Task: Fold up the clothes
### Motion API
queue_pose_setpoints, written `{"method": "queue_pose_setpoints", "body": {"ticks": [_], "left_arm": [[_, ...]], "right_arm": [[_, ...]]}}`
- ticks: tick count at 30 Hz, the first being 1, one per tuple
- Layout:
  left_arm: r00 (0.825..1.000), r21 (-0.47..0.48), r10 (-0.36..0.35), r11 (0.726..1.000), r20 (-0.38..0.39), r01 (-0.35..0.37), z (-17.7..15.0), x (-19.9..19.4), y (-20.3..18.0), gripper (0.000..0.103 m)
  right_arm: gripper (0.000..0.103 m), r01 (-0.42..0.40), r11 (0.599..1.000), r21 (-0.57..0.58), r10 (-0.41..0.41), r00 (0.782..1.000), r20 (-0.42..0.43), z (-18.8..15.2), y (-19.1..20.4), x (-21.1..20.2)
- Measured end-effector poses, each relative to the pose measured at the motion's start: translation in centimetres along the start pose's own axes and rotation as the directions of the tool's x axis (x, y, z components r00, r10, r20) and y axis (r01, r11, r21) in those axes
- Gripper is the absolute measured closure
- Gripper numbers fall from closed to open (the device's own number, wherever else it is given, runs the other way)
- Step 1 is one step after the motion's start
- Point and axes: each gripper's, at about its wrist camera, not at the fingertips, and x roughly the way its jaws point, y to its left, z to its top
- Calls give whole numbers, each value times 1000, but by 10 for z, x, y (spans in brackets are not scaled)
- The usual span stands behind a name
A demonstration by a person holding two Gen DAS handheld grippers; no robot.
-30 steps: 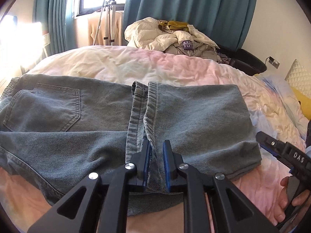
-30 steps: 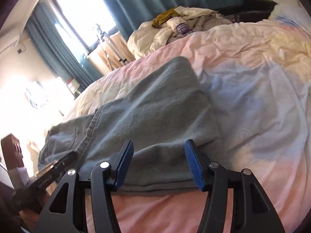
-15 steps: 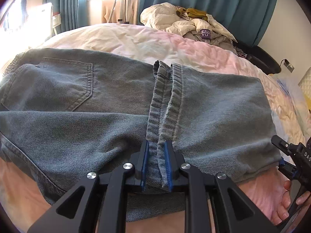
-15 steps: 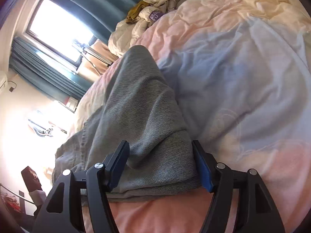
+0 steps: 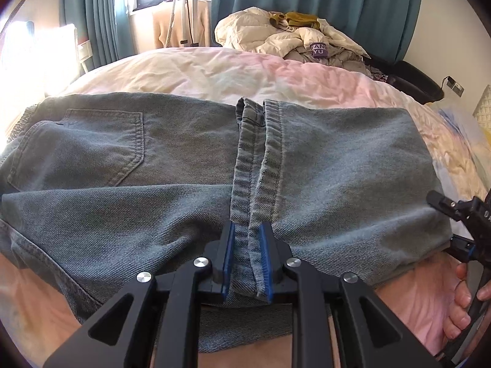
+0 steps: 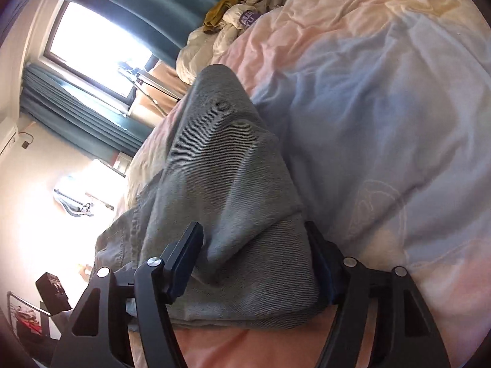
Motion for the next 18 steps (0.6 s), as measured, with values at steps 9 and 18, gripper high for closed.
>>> {"method": "queue_pose_setpoints", "body": {"ticks": [9,18], "left_arm": [[1000,-13,-15,1000,0,15,1,0,2,86],[993,-1,-63,998,100,63,3,-31,1,86]], "right_arm": [[31,-144,974,175,146,989,0,8,-16,6],[77,14,995,102,-15,1000,3,18,4,8]]}}
